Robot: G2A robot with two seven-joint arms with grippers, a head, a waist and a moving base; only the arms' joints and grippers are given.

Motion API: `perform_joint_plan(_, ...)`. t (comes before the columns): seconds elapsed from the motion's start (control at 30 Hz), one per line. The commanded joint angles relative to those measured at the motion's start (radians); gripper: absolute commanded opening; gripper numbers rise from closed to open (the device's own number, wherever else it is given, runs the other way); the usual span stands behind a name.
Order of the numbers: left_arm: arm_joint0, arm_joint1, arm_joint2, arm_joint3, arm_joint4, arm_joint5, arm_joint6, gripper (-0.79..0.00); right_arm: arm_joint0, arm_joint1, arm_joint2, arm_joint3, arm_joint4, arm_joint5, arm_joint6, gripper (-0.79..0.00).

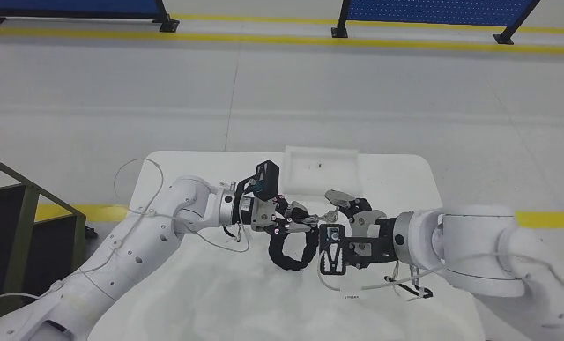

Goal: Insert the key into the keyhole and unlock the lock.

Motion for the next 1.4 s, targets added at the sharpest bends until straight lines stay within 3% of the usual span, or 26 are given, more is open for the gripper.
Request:
perform_joint_plan(0.0,-0.008,-0.001,0.015,0.006,-0.016,0.0,0.002,-0.785,-0.008,0.012,0.002,-0.007,-0.034,-0.024,-0.024,-0.422)
perform_joint_plan(0.23,-0.036,-0.003,0.062,0.019,-0.047,0.0,0.007,-0.785,-0.025,0.032,0.037,-0.011,-0.084,-0.06,-0.061,-0.634)
perform_joint_plan(0.47,-0.06,-0.001,0.106,0.019,-0.073,0.0,0.028,-0.785,-0.047,0.036,0.063,-0.011,-0.119,-0.057,-0.095,-0.785)
perform_joint_plan(0.9,-0.098,0.006,0.175,0.023,-0.064,0.0,0.1,-0.785,-0.123,0.042,0.118,-0.011,-0.108,-0.02,-0.206,-0.785)
perform_joint_plan(1.1,-0.115,0.005,0.201,0.022,-0.041,0.0,0.133,-0.785,-0.164,0.044,0.151,0.033,0.029,0.02,-0.246,-0.785)
perform_joint_plan(1.37,-0.133,-0.002,0.219,0.024,0.04,0.0,0.208,-0.785,-0.214,0.045,0.201,0.097,0.288,0.219,-0.233,-0.785)
